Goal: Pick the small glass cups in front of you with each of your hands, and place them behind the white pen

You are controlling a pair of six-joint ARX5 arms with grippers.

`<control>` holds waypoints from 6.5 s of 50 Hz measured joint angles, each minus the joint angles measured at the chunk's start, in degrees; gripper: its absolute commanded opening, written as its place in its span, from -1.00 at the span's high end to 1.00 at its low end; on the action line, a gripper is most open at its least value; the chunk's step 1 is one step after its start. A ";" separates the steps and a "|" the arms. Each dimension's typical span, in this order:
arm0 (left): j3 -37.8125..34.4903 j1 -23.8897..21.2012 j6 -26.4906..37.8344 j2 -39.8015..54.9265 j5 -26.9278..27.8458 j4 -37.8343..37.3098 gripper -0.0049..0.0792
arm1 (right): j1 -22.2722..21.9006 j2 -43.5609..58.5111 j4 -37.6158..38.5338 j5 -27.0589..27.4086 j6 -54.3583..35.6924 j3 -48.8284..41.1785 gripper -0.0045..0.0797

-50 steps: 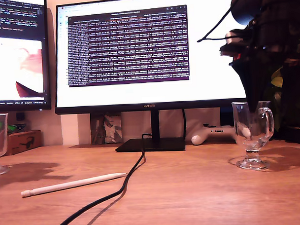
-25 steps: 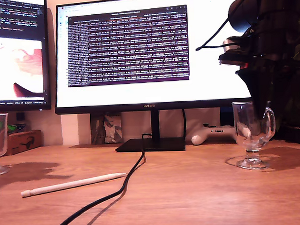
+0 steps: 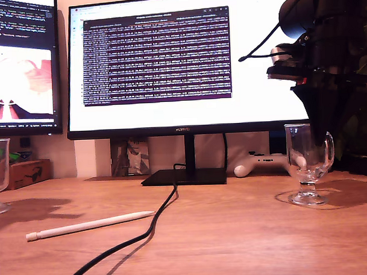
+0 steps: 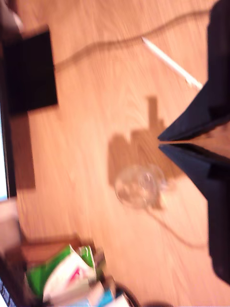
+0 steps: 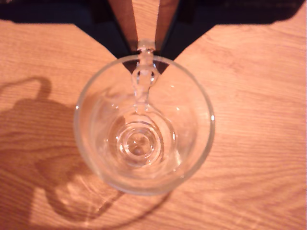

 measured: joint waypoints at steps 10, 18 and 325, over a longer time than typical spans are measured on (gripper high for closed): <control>0.04 1.86 0.26 1.62 -2.14 -3.45 -0.02 | 0.00 0.00 0.87 0.00 -1.31 0.00 0.92; 0.04 2.69 -0.11 6.16 -3.41 -6.16 -0.60 | 0.00 0.00 2.03 0.00 -1.51 0.00 0.92; 0.04 -6.86 1.92 20.44 6.54 0.50 0.94 | 26.21 20.61 3.65 -5.81 1.86 29.24 0.92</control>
